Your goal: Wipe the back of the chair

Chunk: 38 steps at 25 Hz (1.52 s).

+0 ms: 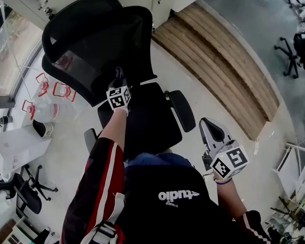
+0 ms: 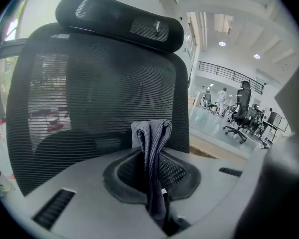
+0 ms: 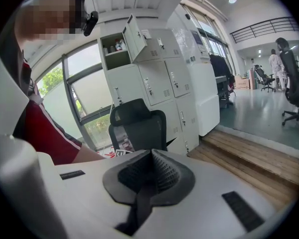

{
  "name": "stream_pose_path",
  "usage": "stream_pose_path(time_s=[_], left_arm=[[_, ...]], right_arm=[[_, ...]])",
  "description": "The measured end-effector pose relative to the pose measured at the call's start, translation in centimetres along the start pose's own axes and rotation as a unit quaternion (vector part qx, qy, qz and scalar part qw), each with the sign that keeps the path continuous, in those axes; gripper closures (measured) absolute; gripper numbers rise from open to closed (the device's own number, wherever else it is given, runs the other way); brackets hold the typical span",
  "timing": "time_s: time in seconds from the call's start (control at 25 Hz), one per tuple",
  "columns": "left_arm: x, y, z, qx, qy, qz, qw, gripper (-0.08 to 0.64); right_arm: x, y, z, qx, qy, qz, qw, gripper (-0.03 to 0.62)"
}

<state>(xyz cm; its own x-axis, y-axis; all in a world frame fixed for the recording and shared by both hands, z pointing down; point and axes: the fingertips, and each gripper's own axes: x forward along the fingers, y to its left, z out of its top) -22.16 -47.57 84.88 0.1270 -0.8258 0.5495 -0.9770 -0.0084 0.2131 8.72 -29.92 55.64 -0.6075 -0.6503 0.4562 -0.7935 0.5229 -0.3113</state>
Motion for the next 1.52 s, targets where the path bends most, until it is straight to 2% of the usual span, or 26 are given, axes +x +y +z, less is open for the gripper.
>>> stream_pose_path(time_s=[0.52,0.76,0.92,1.04,1.28,1.52], left_arm=[[6.9,-14.5,1.4,0.036,0.003,-0.095,0.9948,0.505],[5.1,-17.6,4.1,0.029,-0.025,-0.129,0.9909,0.505],[0.5,-18.1,6.1,0.019,-0.046,-0.148,0.9878,0.505],[-4.3,-16.9,8.0,0.03,-0.065,-0.152,0.9858,0.505],[-15.3,-12.1,11.2,0.108,-0.089,-0.124,0.9823,0.505],[-28.5,-7.1,12.6,0.081,-0.11,-0.066,0.9885,0.505]], right_arm=[[-4.9,-6.9,-2.4,0.048,-0.004,-0.072,0.996,0.578],[-4.9,-6.8,-1.8,0.041,-0.018,-0.054,0.998,0.578],[-4.4,-5.4,-0.1,0.027,-0.018,-0.029,0.999,0.578],[-2.8,-3.7,1.9,0.006,-0.022,0.005,1.0,0.578],[2.0,2.2,6.0,-0.077,-0.036,0.089,0.992,0.578],[5.1,11.3,7.9,-0.109,-0.04,0.171,0.978,0.578]])
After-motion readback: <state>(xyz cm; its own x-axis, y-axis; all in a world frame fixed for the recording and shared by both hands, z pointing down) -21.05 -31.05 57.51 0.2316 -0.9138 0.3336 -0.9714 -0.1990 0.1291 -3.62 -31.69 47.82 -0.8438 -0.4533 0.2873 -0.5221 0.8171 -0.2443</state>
